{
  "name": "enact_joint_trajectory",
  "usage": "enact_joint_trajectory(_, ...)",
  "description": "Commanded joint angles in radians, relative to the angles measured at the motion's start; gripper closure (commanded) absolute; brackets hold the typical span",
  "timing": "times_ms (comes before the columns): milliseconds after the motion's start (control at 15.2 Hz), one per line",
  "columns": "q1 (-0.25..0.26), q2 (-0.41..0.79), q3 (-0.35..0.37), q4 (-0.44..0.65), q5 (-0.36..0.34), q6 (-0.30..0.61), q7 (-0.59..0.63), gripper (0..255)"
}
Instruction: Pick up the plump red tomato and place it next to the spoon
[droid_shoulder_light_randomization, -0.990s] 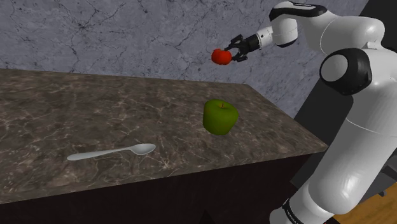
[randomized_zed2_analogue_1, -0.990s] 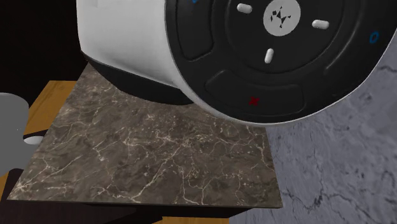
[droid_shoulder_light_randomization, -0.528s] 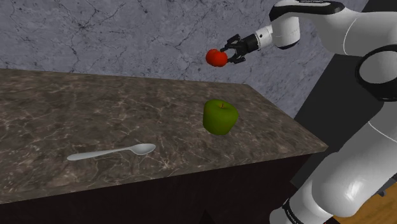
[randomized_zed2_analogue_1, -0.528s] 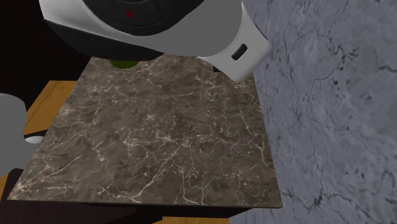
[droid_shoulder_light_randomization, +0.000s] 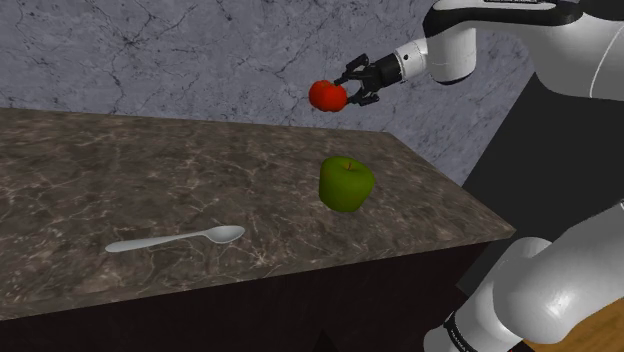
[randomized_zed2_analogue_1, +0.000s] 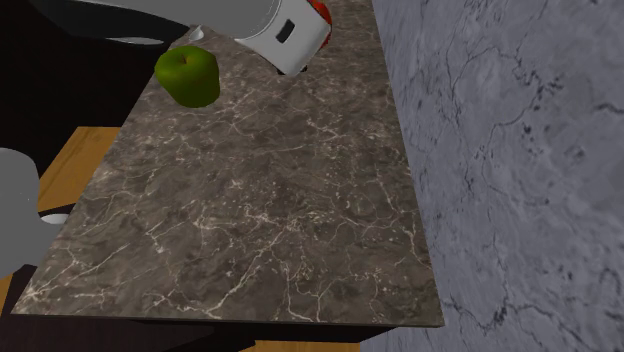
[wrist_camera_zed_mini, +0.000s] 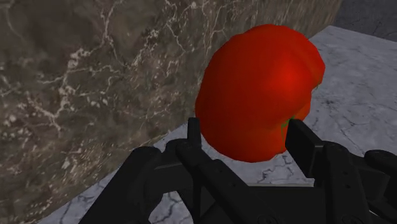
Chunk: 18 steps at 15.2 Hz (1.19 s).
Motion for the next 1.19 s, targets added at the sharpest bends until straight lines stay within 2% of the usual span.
enact_joint_trajectory(0,0.010,-0.050,0.040,-0.050,-0.011,0.041,0.038,255)
enact_joint_trajectory(594,0.052,-0.216,0.239,-0.230,-0.012,0.215,0.205,255)
enact_joint_trajectory(1122,0.091,-0.295,0.432,-0.310,0.002,0.348,0.378,255)
